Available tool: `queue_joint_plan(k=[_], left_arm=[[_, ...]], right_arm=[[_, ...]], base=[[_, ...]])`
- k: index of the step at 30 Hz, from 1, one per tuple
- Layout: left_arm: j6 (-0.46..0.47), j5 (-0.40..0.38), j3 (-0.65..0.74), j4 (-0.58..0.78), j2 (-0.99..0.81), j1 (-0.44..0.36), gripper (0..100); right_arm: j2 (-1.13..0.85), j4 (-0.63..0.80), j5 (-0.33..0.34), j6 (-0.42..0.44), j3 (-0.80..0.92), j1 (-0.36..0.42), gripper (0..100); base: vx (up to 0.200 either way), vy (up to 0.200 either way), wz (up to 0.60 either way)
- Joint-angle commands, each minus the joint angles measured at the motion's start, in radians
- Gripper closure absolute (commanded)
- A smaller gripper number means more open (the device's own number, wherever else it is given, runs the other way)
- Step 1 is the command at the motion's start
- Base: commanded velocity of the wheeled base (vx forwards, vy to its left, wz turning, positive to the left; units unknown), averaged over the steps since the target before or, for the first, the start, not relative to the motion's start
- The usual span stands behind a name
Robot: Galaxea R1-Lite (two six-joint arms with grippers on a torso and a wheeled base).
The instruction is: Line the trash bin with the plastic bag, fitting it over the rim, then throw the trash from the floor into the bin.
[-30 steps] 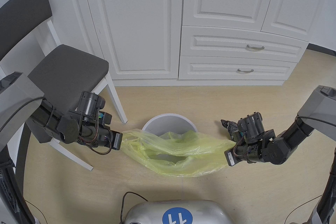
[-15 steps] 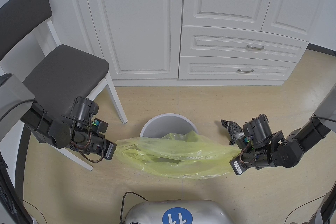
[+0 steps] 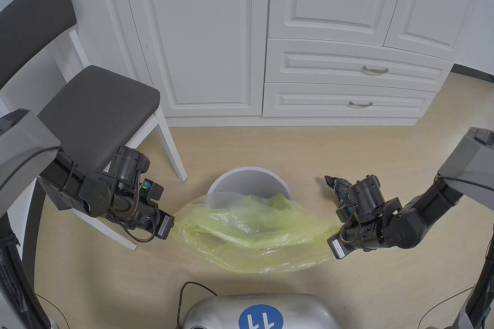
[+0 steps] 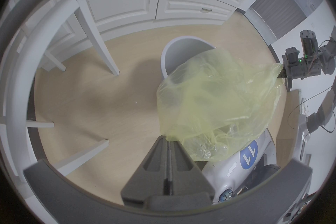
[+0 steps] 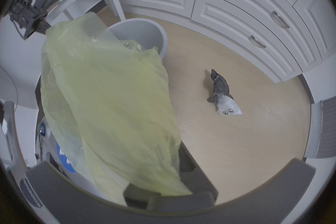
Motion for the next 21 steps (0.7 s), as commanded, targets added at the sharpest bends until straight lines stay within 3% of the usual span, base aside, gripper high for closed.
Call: queue_joint_plan(k=[1, 8, 17, 21], left_arm=[[-0.022, -0.014, -0.054, -0.007, 0.112, 0.015, 100], [-0.193, -0.006, -0.129, -0.047, 0.182, -0.005, 100], [-0.2, 0.002, -0.133, -0.062, 0.195, -0.005, 100], [-0.191, 0.006, -0.124, -0.042, 0.161, 0.007, 100]], right_arm=[[0.153, -0.099, 0.002, 0.042, -0.049, -0.004, 100], [0.27, -0.249, -0.009, 0.132, -0.117, -0.027, 100], [0.279, -0.249, -0.011, 0.129, -0.124, -0.062, 100], [0.224, -0.246, -0.015, 0.051, -0.06, -0.082, 100]], base=[[0.0, 0.0, 0.0], [0.0, 0.0, 0.0], [0.0, 0.0, 0.0], [0.0, 0.0, 0.0]])
